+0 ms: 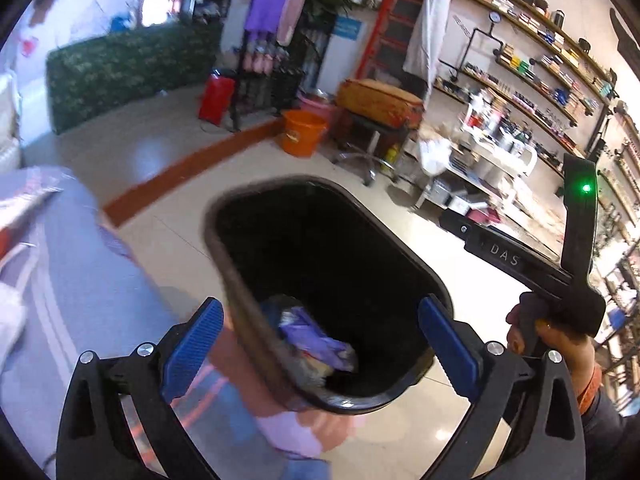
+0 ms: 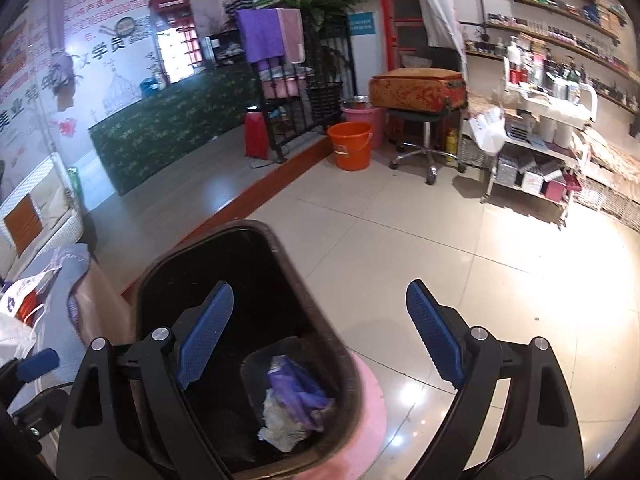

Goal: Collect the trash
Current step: 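Carry the purple bag over the bin and open the left gripper, then grasp the white face mask with the right gripper while the left gripper returns to the table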

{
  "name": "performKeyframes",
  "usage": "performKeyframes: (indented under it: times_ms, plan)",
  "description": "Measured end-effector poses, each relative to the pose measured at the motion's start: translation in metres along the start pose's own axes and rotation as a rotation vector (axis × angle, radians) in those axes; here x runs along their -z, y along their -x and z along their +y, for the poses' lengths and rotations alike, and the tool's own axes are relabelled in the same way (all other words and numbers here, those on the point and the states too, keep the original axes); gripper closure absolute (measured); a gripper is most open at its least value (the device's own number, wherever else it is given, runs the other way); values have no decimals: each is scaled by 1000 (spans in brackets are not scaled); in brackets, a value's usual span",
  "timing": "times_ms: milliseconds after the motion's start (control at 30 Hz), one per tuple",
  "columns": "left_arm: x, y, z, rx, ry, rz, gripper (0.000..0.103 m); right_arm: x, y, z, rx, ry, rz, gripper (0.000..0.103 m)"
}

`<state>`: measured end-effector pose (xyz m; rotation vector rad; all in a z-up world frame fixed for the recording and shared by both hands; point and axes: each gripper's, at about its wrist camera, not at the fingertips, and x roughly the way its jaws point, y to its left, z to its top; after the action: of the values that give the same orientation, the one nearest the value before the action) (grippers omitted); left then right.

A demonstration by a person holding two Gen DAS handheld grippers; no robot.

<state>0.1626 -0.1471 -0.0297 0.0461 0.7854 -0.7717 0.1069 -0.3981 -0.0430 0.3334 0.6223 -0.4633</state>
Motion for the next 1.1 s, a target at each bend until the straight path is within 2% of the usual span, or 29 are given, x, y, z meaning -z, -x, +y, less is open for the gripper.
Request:
performKeyframes:
  times_ms: [100,233,533,633,800,967,1100]
  plan:
    - [1,17,10,-58,6,-30,6,2,4,18,-51,33,0,14]
    - [5,39,25,-174,23,-71,6,7,8,52,-136,83,18,13]
    - [26,89,76,-342,210,-127,6,32,31,159,-386,263,53,13]
    - [37,110,93,-411,268,-155,6,40,40,190,-466,316,65,13]
    - [54,135,118,-551,341,-156,6,50,59,238,-588,402,76,13]
    - [69,151,142,-636,404,-162,6,58,67,281,-692,474,111,13]
    - [85,162,155,-644,438,-163,6,66,63,320,-745,539,160,13]
